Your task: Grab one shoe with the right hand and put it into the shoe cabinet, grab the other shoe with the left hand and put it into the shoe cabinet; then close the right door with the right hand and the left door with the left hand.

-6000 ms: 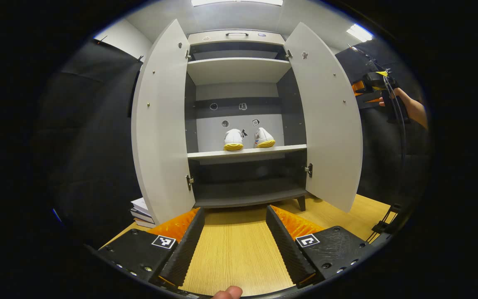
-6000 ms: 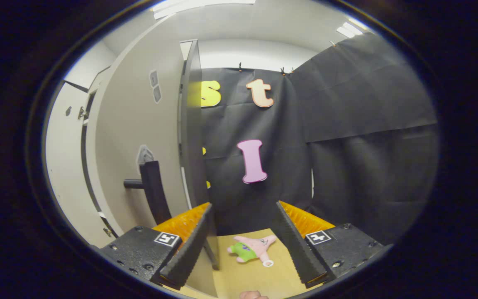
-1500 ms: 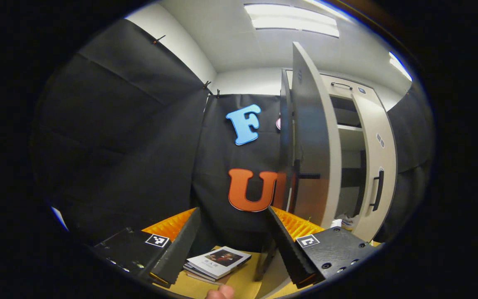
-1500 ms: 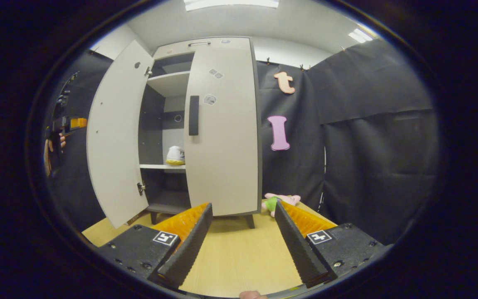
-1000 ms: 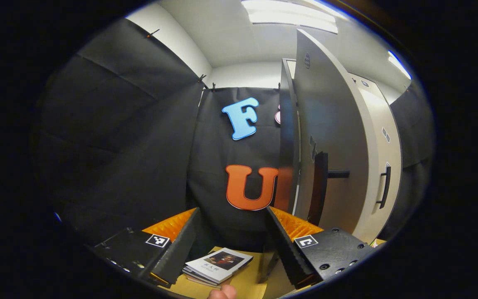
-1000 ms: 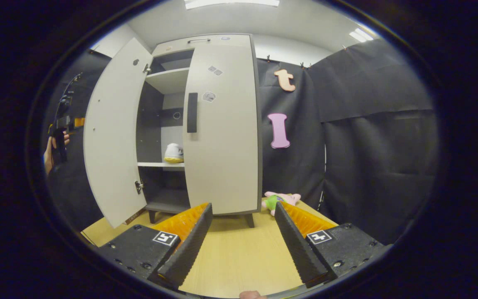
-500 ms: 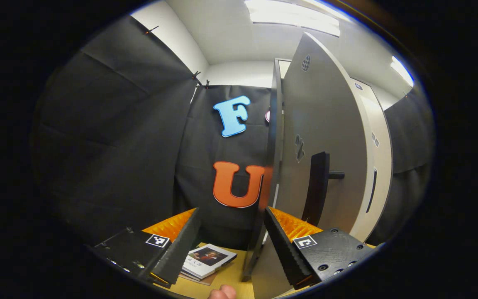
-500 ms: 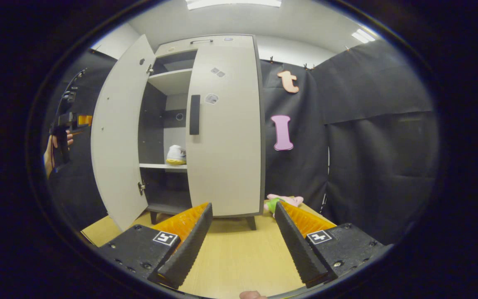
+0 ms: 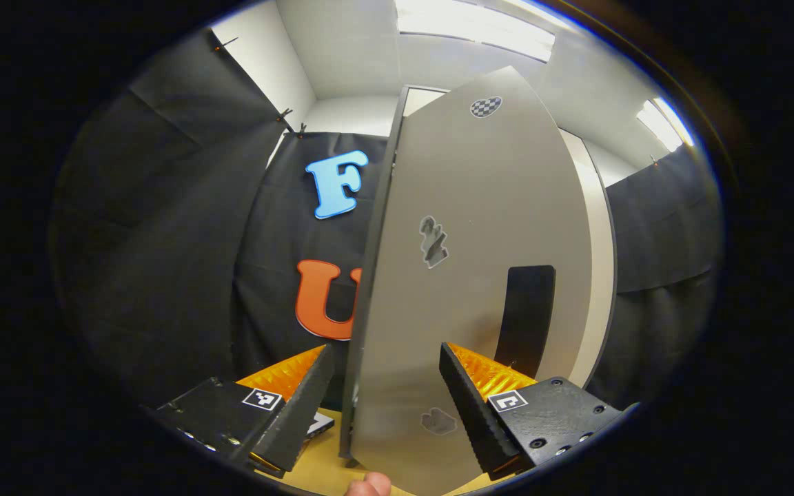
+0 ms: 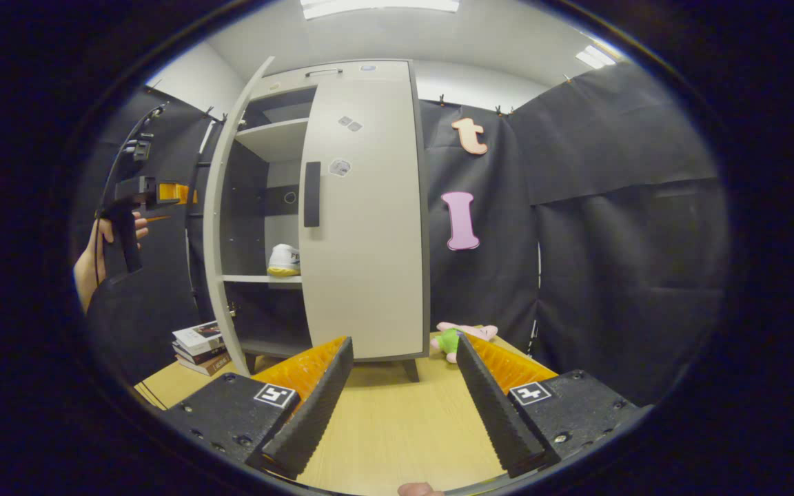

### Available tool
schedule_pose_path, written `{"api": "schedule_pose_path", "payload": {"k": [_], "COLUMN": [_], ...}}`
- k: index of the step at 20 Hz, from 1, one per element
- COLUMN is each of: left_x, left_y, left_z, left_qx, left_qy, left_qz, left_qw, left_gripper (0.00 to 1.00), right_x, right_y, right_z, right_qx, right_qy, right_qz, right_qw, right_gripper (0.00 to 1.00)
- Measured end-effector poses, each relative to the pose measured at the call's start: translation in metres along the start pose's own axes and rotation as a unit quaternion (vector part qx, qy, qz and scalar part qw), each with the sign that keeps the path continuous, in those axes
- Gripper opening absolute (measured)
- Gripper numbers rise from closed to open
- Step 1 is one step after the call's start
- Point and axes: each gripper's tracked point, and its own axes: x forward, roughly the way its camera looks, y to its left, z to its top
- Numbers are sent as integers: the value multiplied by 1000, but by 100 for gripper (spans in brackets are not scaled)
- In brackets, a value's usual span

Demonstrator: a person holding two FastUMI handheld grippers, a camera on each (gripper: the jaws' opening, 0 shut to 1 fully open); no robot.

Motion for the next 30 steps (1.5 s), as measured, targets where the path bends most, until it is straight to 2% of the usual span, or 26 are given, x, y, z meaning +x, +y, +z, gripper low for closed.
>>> {"api": "schedule_pose_path", "payload": {"k": [1, 2, 5, 7, 8, 10, 11, 15, 16, 17, 19, 20, 21, 26, 28, 29, 30], "left_x": [7, 15, 30, 30, 28, 24, 20, 2, -3, -8, -21, -28, -35, -74, -90, -97, -104], "left_y": [-12, -21, -22, -23, -19, -8, -6, 1, 0, -2, -10, -15, -21, -54, -69, -76, -81], "left_z": [-3, -6, -12, -10, -8, -1, 1, 13, 17, 19, 21, 21, 21, 18, 12, 8, 0], "left_qx": [0, 9, 32, 25, 22, 24, 23, 35, 37, 36, 33, 31, 28, 24, 19, 20, 25], "left_qy": [0, 2, 0, -1, -3, -10, -12, -22, -28, -31, -31, -29, -28, -29, -27, -23, -17], "left_qz": [-9, -14, 1, 1, 6, 19, 20, 24, 22, 19, 8, 2, -4, -38, -53, -60, -64], "left_qw": [1000, 1000, 999, 1000, 1000, 999, 999, 999, 999, 999, 999, 999, 999, 999, 998, 998, 998], "left_gripper": [94, 94, 94, 93, 94, 94, 94, 94, 94, 94, 94, 94, 94, 94, 94, 95, 95], "right_x": [-2, -5, -5, -4, -3, -1, -1, 4, 4, 3, 4, 5, 6, 3, 2, 0, -1], "right_y": [-1, -4, -12, -18, -21, -23, -23, -20, -17, -15, -11, -9, -7, 1, 3, 4, 5], "right_z": [-1, -2, -3, -3, -4, -5, -4, -7, -7, -7, -7, -7, -7, -15, -17, -19, -22], "right_qx": [-1, -2, 2, 5, 6, 8, 8, 7, 7, 6, 2, 0, -1, -2, -1, -1, -2], "right_qy": [0, 0, 1, 1, 2, 4, 4, 8, 9, 9, 8, 7, 7, 11, 14, 16, 18], "right_qz": [-3, -5, -11, -18, -20, -22, -23, -17, -15, -13, -9, -7, -5, 3, 4, 5, 5], "right_qw": [1000, 1000, 1000, 1000, 1000, 1000, 1000, 1000, 1000, 1000, 1000, 1000, 1000, 1000, 1000, 1000, 1000], "right_gripper": [98, 93, 93, 93, 98, 98, 93, 93, 98, 93, 93, 98, 93, 98, 98, 93, 93]}}
